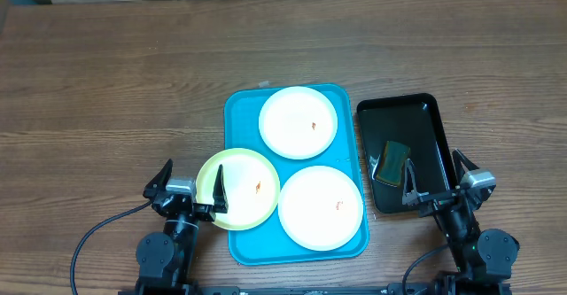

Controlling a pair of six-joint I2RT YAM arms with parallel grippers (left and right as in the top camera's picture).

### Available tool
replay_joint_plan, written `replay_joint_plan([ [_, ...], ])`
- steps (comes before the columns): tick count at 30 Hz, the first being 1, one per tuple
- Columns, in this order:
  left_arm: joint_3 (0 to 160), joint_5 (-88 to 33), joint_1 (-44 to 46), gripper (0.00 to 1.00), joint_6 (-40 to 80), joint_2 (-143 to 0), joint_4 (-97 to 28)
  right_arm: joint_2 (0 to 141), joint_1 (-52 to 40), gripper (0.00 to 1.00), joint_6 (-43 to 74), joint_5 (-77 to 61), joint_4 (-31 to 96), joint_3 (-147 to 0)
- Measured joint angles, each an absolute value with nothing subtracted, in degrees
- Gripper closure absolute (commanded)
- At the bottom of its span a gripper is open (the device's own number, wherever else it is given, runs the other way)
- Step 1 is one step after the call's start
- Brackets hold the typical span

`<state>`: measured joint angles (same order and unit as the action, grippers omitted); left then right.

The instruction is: Clean dirty plates on tray and stack at the side

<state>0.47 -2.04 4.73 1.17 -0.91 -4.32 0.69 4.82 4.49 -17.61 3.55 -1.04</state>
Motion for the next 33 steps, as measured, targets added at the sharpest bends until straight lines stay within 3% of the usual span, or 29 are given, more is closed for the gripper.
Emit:
replay_joint_plan([
  [33,0.47,-1.21,4.73,0.0,3.29,-0.91,-4.34,0.69,4.82,0.0,4.51,-17.98,3.51,-1.04],
])
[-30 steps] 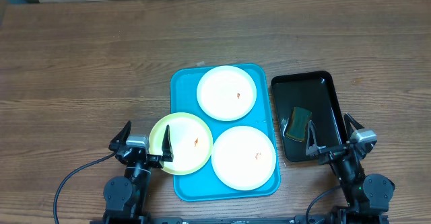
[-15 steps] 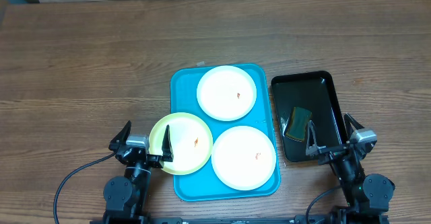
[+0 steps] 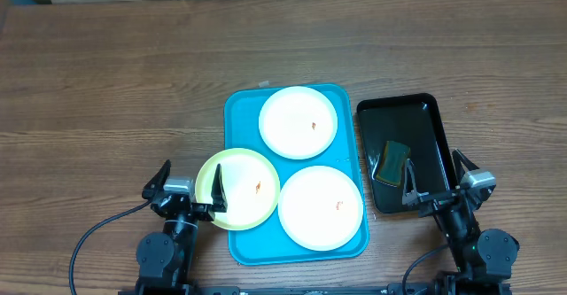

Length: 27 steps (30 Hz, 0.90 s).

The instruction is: Clean dirty plates on tray and stack at the side

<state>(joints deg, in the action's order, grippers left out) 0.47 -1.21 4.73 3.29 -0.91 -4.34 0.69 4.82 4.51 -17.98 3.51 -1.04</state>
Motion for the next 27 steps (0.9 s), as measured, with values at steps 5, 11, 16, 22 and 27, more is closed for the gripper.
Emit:
replay_joint_plan([
  [5,0.47,-3.22,4.73,0.0,10.02,-0.91,-4.03,0.69,4.82,0.0,4.47,-19.75,3.38,-1.04],
  [11,0.6,-13.47,4.73,0.0,14.57,-0.91,2.39,0.69,4.82,0.0,5.28,-24.38,2.55,-1.26],
  [16,6.0,-18.94,4.73,0.0,15.53,-1.56,-0.6,2.7,4.82,0.0,8.14,-26.3,9.72,-8.69],
  [22,25.19,-21.39,4.73,0.0,16.51,-12.08,-16.32,15.97,4.82,0.0,9.37,-26.55,25.69,-30.35],
  [27,42.0,-23.29,4.73,0.0,16.86,-27.59,-31.64,33.52,4.84,0.0,9.74,-26.2,42.76,-49.6],
])
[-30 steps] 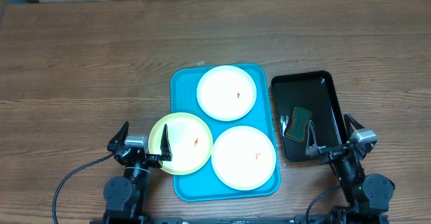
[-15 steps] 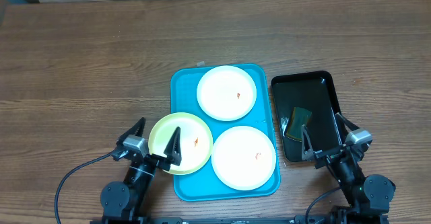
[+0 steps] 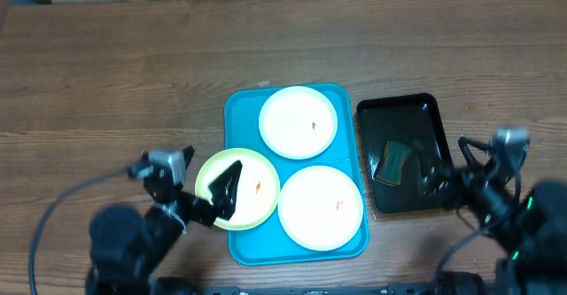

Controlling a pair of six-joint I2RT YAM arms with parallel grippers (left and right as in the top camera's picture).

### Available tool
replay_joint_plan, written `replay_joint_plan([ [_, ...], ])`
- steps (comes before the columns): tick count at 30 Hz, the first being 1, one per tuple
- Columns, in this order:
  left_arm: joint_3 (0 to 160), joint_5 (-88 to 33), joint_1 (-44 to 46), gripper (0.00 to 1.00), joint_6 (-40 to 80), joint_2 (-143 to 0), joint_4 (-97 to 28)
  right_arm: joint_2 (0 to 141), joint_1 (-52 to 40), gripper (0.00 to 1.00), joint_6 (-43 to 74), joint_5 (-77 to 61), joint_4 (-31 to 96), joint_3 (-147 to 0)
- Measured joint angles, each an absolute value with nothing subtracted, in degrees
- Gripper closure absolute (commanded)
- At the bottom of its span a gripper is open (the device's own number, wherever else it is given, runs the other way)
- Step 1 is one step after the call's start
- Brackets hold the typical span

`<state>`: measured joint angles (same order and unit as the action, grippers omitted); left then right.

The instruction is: Clean dirty plates on tray and stack at the side

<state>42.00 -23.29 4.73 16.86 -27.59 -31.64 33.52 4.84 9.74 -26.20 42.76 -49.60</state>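
A blue tray (image 3: 237,118) holds three plates, each with a small stain: a white one (image 3: 298,122) at the back, a white one (image 3: 321,207) at front right, and a yellow-green one (image 3: 250,175) at front left. My left gripper (image 3: 226,189) is blurred over the yellow-green plate's near left part; its jaws appear apart with nothing between them. A green and yellow sponge (image 3: 392,161) lies in the black tray (image 3: 423,116). My right gripper (image 3: 434,182) is blurred over that tray's near right corner, its state unreadable.
The wooden table (image 3: 133,73) stretches left of and behind the trays. A cable (image 3: 53,220) loops at the front left beside the left arm. The right arm's body fills the front right corner.
Both arms have lifted from their rest poses and appear blurred. The left gripper now sits further over the yellow-green plate; the right one has shifted toward the black tray's near right corner.
At both earlier moments the two arms sat still at the front edge, the left beside the yellow-green plate and the right by the black tray. Now both arms are raised and displaced. The plates and the sponge lie where they were.
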Motion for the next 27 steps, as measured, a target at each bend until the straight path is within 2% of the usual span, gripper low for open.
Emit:
replay_joint_plan([
  [3,53.58,-24.77,4.73,0.0,16.97,-39.09,-44.03,43.99,4.82,0.0,9.87,-26.13,52.38,-59.75],
  [8,68.12,-26.15,4.73,0.0,17.04,-54.94,-58.46,56.97,4.82,0.0,11.2,-27.83,56.69,-68.58],
  [14,72.38,-33.26,5.26,0.0,16.73,-65.32,-62.19,65.25,4.82,0.01,12.1,-31.46,59.44,-68.82],
  [19,72.44,-29.91,12.4,0.0,16.19,-70.5,-65.89,72.38,4.45,0.26,12.32,-28.64,64.49,-68.84],
  [24,72.47,-21.69,20.08,0.03,18.09,-71.96,-65.98,80.23,0.54,0.39,15.11,-20.64,63.96,-68.45],
  [27,72.95,-18.44,20.86,0.05,19.49,-71.94,-66.35,85.12,-3.25,0.43,17.8,-15.75,62.5,-67.66],
])
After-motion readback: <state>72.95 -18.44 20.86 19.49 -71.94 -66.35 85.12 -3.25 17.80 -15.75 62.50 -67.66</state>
